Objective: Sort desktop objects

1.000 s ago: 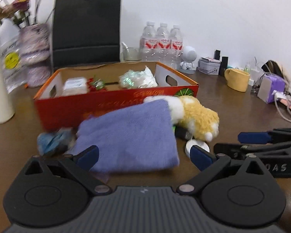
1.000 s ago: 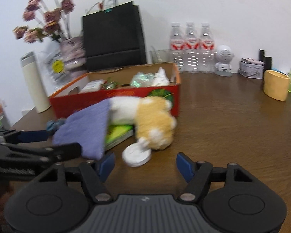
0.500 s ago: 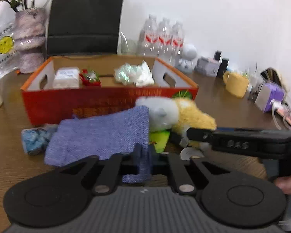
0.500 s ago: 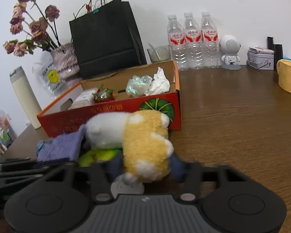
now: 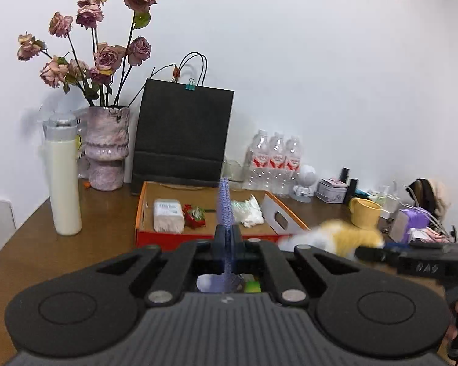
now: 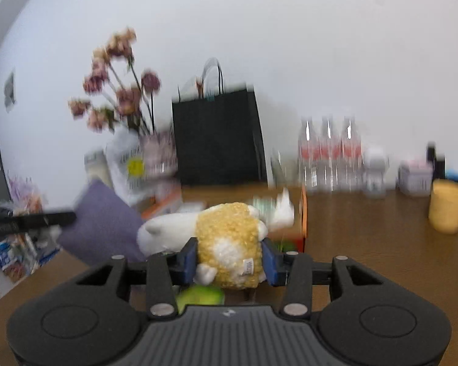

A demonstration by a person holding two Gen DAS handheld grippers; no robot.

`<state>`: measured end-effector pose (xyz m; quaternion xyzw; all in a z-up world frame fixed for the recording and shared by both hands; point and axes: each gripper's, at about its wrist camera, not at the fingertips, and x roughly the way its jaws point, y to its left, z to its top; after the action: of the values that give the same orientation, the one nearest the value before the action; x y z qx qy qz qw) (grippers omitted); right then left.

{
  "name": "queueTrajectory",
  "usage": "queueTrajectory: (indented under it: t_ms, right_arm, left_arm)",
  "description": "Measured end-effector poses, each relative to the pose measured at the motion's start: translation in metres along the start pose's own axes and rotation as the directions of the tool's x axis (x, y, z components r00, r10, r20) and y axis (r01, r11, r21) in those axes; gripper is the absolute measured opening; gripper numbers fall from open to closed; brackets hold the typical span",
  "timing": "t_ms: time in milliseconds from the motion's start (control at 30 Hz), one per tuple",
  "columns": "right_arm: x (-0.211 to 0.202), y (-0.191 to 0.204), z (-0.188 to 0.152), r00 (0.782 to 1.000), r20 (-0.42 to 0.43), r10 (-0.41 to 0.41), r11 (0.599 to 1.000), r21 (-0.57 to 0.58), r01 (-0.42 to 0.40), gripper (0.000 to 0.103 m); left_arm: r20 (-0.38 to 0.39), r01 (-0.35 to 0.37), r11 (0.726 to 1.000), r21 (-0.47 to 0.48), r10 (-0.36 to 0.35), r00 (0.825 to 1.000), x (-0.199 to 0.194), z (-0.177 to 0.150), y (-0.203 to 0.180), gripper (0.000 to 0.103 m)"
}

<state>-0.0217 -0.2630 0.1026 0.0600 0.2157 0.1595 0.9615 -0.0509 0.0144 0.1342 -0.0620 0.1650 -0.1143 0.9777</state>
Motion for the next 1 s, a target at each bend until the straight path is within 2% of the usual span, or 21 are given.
queueTrajectory:
  t_ms: [100,133,167,200,267,333,400,433,500,567,600,667,800,833,867,1000]
  right_arm:
    - [-0.004,0.002,-0.023,0.996,-0.084,-0.012,0.999,0.032,0.014,0.042]
    - [-0.008,0.004,-0.029,0.994,-0.105,-0.014,0.999,0.034,0.017,0.041]
    - [-0.010,0.006,-0.035,0.992,-0.128,-0.021,0.999,0.022,0.024,0.039]
    - [-0.014,0.009,-0.039,0.991,-0.127,-0.033,0.999,0.002,0.033,0.030]
    - [-0.023,0.011,-0.041,0.992,-0.121,-0.034,0.999,-0.010,0.033,0.025]
    - [-0.022,0.008,-0.041,0.992,-0.123,-0.036,0.999,0.004,0.037,0.025]
    - [-0.014,0.007,-0.045,0.989,-0.143,-0.041,0.999,0.009,0.043,0.029]
    - [-0.010,0.008,-0.048,0.986,-0.163,-0.031,0.999,0.007,0.033,0.034]
    - [-0.004,0.009,-0.056,0.978,-0.206,-0.015,1.000,0.003,0.016,0.059]
    - [-0.011,0.009,-0.063,0.977,-0.213,0.010,1.000,-0.016,-0.014,0.068]
    - [-0.017,0.007,-0.067,0.976,-0.214,0.025,0.999,-0.032,-0.033,0.074]
    - [-0.024,0.003,-0.076,0.972,-0.234,0.027,0.996,-0.077,-0.047,0.076]
    - [-0.026,0.007,-0.099,0.953,-0.300,-0.046,0.989,-0.150,0.001,0.072]
    - [-0.024,0.008,-0.103,0.947,-0.315,-0.066,0.988,-0.156,0.018,0.067]
    - [-0.022,0.009,-0.106,0.947,-0.310,-0.079,0.987,-0.157,0.031,0.051]
    - [-0.020,0.008,-0.101,0.956,-0.284,-0.077,0.994,-0.102,0.049,0.049]
  left_arm:
    - [-0.060,0.032,0.998,-0.057,-0.035,0.998,-0.008,-0.015,0.007,0.004]
    - [-0.086,0.013,0.998,-0.054,-0.017,0.996,-0.009,-0.022,0.008,0.004]
    - [-0.110,-0.033,0.999,-0.030,0.030,0.993,-0.010,-0.030,0.009,0.004]
    - [-0.122,-0.074,0.997,-0.014,0.072,0.990,-0.012,-0.036,0.012,0.004]
    - [-0.151,-0.124,0.990,-0.062,0.114,0.982,-0.016,-0.045,0.030,0.004]
    - [-0.180,-0.178,0.980,-0.093,0.159,0.971,-0.017,-0.051,0.047,0.004]
    - [-0.194,-0.194,0.978,-0.073,0.177,0.965,-0.015,-0.058,0.052,0.004]
    - [-0.214,-0.198,0.978,-0.060,0.181,0.960,-0.012,-0.061,0.053,0.004]
    - [-0.251,-0.227,0.974,-0.026,0.213,0.944,-0.004,-0.071,0.056,0.005]
    - [-0.259,-0.283,0.959,-0.007,0.272,0.927,-0.002,-0.078,0.060,0.005]
    - [-0.252,-0.290,0.957,-0.003,0.280,0.926,-0.003,-0.081,0.064,0.005]
    - [-0.253,-0.257,0.966,-0.030,0.241,0.937,-0.007,-0.083,0.070,0.005]
    - [-0.265,-0.130,0.989,-0.067,0.108,0.958,-0.006,-0.087,0.065,0.005]
    - [-0.267,-0.110,0.991,-0.070,0.088,0.960,-0.004,-0.089,0.060,0.005]
    - [-0.270,-0.101,0.992,-0.070,0.079,0.960,-0.002,-0.091,0.056,0.005]
    - [-0.279,-0.061,0.996,-0.064,0.041,0.959,0.005,-0.094,0.040,0.005]
